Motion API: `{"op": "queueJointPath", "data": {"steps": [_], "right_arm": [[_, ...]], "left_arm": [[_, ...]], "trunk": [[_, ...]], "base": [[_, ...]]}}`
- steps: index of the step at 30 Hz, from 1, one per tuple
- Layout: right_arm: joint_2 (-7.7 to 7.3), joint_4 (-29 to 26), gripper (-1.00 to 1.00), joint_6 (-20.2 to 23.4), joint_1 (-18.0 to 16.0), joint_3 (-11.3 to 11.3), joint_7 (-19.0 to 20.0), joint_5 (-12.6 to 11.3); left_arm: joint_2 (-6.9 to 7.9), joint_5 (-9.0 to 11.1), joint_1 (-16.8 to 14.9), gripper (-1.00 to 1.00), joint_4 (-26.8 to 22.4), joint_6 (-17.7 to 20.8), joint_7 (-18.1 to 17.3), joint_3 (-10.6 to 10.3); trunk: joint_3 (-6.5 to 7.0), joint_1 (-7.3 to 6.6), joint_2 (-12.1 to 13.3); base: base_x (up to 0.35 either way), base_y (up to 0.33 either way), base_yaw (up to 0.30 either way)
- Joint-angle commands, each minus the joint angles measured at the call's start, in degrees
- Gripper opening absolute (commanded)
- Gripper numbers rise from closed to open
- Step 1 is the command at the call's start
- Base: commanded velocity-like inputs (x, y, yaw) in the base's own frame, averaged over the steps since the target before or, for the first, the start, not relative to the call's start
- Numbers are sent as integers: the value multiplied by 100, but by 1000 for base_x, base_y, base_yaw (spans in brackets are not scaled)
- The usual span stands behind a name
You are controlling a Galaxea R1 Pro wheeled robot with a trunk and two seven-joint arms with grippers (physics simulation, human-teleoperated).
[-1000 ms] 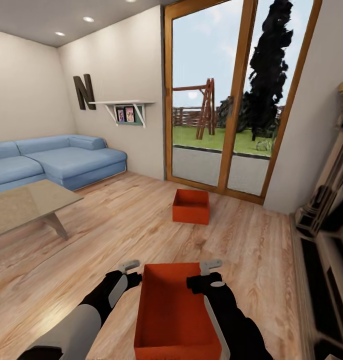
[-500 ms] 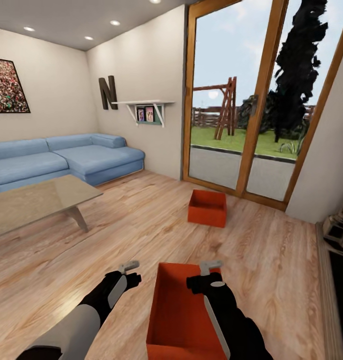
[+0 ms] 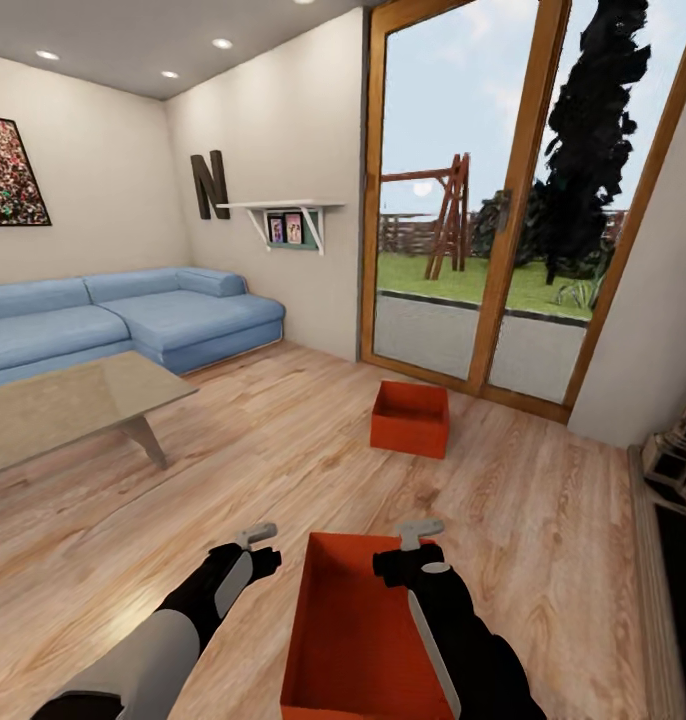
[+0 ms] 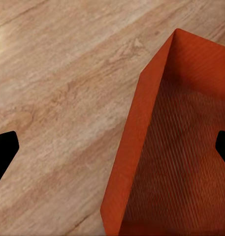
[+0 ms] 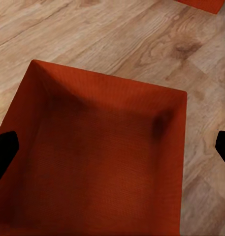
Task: Move the two storage containers from the living room to the garage. In the garage, place one container on the floor and stack the other container on top of it (either order is fine).
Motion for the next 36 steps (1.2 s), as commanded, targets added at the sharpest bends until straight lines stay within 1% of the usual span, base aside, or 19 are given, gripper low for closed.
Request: {"op": "queueJointPath", "data": {"steps": [1,13,16,19,36], "right_arm": [[0,-3,100,0,0,-1,0,0],[0,-16,100,1,0,3,0,0],[0,-17,100,1,0,5,0,-2],[0,-17,100,1,0,1,0,3],[0,-96,100,35,0,-5,-3,14]], "left_arm": [[0,0,0,100,0,0,2,0],[4,3,-1,100,-52,-2,14,40],[-10,3,-1,100,-50,0,16,41],[-25,3,-1,100,-47,0,18,43],[-2,3,0,100,-24,8,17,52]], "trunk": [[1,0,0],[30,0,0],[-17,66,-120],[-68,132,-241],[-372,505,-922]], "base": [[4,-2,-209],[1,0,-279],[0,0,-254],[0,0,-103],[0,0,-2]]}}
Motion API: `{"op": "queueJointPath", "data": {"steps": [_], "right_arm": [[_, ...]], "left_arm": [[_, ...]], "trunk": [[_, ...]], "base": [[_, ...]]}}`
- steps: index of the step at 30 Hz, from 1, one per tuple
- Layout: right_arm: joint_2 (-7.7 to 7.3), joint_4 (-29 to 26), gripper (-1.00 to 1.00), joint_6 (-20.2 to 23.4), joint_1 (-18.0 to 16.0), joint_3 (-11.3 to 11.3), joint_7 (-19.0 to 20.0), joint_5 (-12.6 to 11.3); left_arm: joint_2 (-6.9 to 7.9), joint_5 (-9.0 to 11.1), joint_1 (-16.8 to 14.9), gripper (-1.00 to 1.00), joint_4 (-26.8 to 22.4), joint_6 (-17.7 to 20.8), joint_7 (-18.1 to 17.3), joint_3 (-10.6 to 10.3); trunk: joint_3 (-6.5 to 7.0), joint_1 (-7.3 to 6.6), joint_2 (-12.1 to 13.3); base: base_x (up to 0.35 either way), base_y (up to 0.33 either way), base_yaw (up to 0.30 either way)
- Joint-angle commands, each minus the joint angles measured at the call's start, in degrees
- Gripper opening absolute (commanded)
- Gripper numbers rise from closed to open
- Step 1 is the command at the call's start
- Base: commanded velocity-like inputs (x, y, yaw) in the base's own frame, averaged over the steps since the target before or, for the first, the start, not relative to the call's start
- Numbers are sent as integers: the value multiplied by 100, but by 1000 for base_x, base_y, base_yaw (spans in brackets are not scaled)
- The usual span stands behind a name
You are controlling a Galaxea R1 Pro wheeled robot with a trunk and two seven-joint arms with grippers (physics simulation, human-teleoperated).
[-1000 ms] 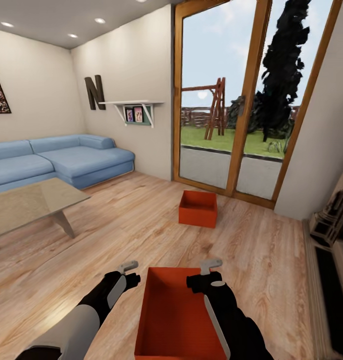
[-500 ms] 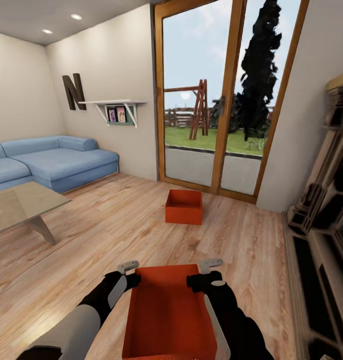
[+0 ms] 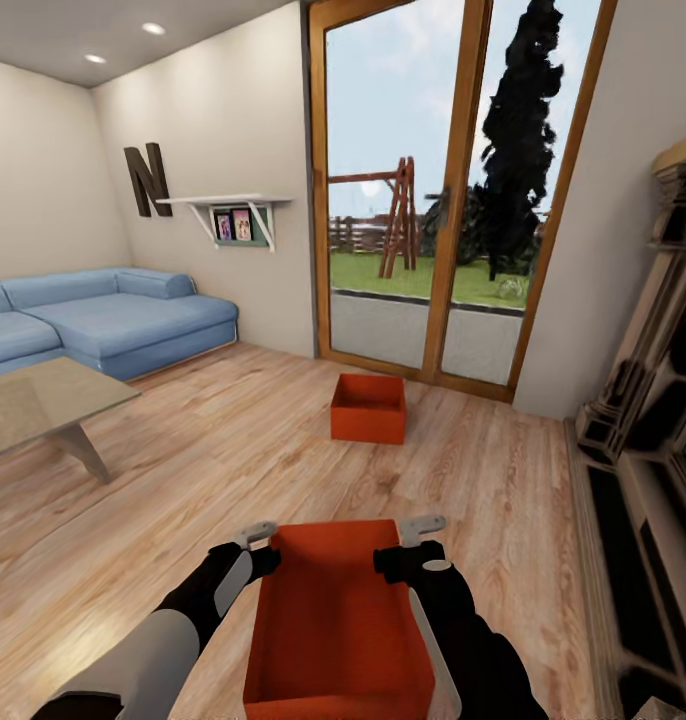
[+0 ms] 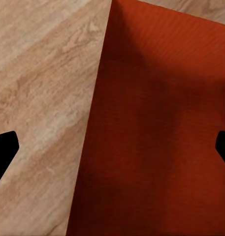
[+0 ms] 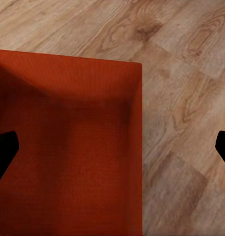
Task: Move the two storage containers from the living room to the garage. In the garage, place one container on the floor and stack the other container on top of it (either order is fine).
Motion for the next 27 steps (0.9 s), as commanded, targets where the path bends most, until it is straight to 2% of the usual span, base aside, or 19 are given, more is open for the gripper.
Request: {"op": "queueJointPath", "data": {"steps": [1,7,17,20,21,23,27], "right_arm": [[0,0,100,4,0,1,1,1],[0,0,100,10,0,2,-1,1],[0,-6,100,43,0,-5,-6,15],[0,-151,100,348,-1,-8,-10,18],[0,-486,100,797,-1,-9,-18,20],[0,-772,100,1122,0,-14,-21,24],[0,-1037,100,1399,0,-30,-21,25]], "left_arm": [[1,-1,-1,100,1,0,0,-1],[-3,0,-1,100,-2,1,0,-4],[-12,7,-1,100,9,5,0,-3],[-30,8,-1,100,13,14,2,0],[-52,5,-1,100,-11,32,10,0],[-82,2,-1,100,-39,46,15,1],[-124,0,-1,100,-70,119,55,-3]], "trunk": [[-18,23,-42],[-126,154,-282],[-348,180,-296],[-414,188,-300],[-436,190,-301],[-481,196,-304],[-569,206,-309]], "base": [[0,0,120],[0,0,169],[0,0,16],[0,0,0],[0,0,0],[0,0,0],[0,0,0]]}}
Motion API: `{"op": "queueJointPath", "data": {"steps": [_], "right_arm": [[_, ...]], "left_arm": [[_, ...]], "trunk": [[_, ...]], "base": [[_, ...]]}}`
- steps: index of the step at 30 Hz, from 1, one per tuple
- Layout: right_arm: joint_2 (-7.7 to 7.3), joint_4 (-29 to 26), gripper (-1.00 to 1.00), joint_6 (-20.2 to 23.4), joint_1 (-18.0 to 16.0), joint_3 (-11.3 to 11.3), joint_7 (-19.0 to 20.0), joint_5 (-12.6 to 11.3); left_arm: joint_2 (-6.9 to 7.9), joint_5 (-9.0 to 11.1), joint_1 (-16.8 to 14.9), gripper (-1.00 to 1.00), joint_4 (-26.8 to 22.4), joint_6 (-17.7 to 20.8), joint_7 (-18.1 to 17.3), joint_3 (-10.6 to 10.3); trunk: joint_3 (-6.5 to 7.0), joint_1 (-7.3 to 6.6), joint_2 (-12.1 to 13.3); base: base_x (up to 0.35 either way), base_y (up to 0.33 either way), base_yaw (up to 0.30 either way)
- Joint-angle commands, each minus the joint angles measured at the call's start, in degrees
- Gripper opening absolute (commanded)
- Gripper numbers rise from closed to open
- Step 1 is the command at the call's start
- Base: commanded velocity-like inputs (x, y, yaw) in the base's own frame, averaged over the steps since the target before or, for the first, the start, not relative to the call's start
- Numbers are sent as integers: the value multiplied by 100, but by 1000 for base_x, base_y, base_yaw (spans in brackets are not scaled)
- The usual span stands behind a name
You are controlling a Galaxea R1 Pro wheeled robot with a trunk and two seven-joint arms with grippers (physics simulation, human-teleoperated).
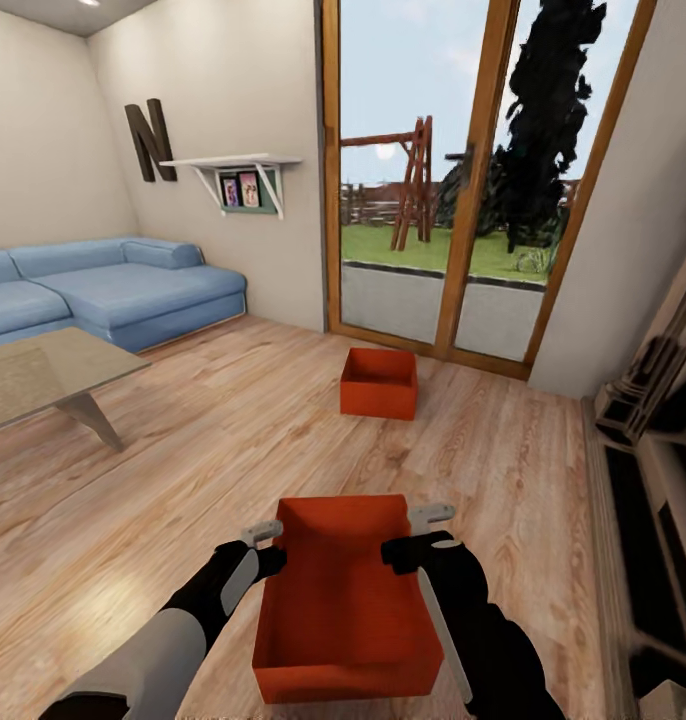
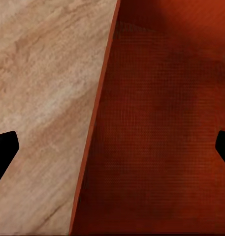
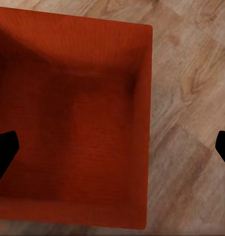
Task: Move the two storage containers from the living room to the garage. In the garage, place one container on the floor and stack the other container on top of it (either order is fine).
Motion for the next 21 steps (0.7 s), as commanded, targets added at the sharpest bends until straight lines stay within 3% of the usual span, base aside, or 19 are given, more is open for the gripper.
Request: {"op": "queueJointPath", "data": {"steps": [1,14,16,21], "right_arm": [[0,-52,100,52,0,-11,2,-3],[0,-141,100,142,0,-36,-3,-6],[0,-142,100,142,0,-35,-3,-6],[0,-142,100,143,0,-34,-3,-6]], "left_arm": [[-6,-1,0,100,-4,65,15,-2],[-2,-37,-2,100,30,678,61,-18],[16,-51,-1,100,20,891,269,-21],[21,-51,-1,100,-11,971,662,-22]], "trunk": [[-23,2,-2],[-311,36,-19],[-355,41,-22],[-466,54,-29]], "base": [[0,0,0],[0,0,0],[0,0,0],[0,0,0]]}}
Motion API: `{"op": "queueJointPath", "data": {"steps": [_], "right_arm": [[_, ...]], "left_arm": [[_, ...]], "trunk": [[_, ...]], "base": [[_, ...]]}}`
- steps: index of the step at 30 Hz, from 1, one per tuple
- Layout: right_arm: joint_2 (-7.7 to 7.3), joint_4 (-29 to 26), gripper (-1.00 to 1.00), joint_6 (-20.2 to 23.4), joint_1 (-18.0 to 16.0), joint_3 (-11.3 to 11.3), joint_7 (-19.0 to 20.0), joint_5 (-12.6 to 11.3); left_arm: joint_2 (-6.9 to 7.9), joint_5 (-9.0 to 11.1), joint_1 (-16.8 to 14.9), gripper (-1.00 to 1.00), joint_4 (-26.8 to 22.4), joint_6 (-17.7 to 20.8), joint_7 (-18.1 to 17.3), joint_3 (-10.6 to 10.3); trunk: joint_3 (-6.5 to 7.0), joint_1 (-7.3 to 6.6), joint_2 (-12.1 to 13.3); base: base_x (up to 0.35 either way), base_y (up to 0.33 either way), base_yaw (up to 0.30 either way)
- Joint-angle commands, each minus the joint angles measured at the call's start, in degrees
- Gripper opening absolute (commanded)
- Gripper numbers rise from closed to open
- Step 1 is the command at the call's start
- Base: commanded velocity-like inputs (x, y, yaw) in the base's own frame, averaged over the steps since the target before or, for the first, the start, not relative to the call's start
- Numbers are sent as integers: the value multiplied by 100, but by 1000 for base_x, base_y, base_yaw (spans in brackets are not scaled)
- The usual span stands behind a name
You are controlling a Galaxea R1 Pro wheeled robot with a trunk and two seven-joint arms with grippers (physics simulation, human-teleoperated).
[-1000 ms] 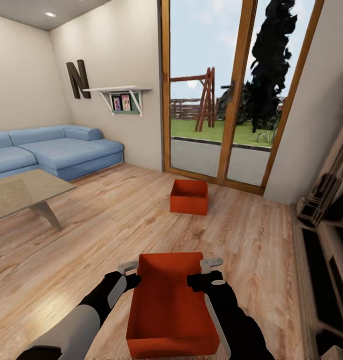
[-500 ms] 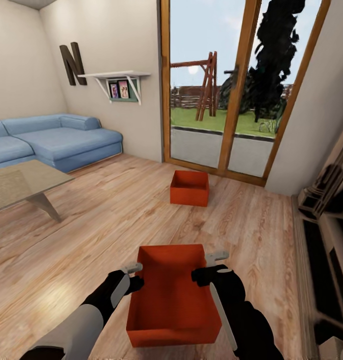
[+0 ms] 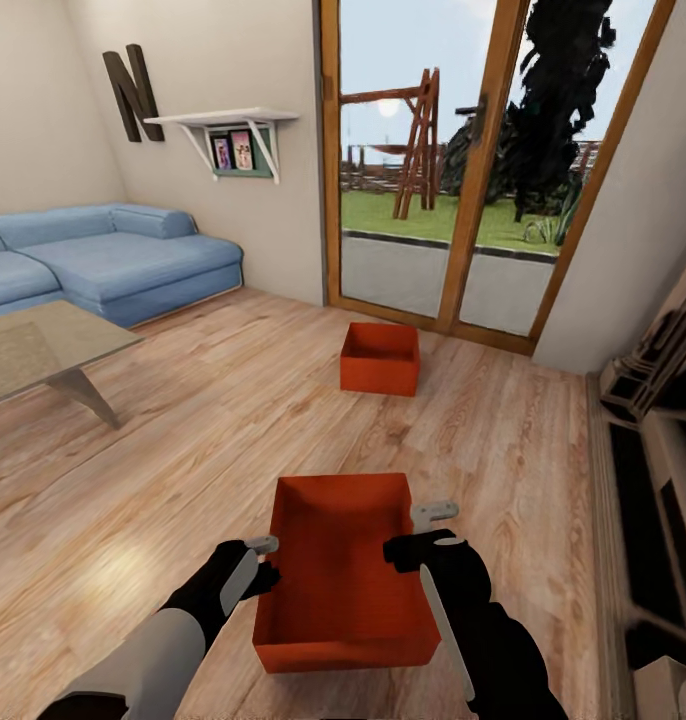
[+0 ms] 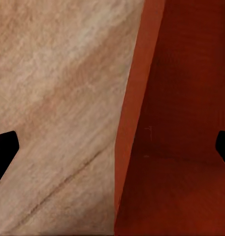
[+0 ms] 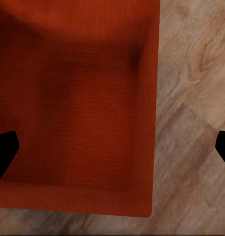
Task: Move the two storage containers from the living room to the garage. In the garage, place one container on the floor and stack the other container on top of it (either order is fine).
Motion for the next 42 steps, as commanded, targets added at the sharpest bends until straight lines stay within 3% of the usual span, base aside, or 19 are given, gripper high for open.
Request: {"op": "queueJointPath", "data": {"steps": [1,28,42], "right_arm": [[0,0,100,0,0,-1,0,1],[0,9,100,9,0,-6,-22,9],[0,3,100,9,0,-228,-21,9]], "left_arm": [[0,2,-2,100,-2,2,26,0],[-34,23,-1,100,-22,-157,37,7],[-31,30,0,100,-18,-425,-90,0]], "trunk": [[-23,2,-2],[-621,72,-38],[-909,105,-55]], "base": [[0,0,0],[0,0,0],[0,0,0]]}}
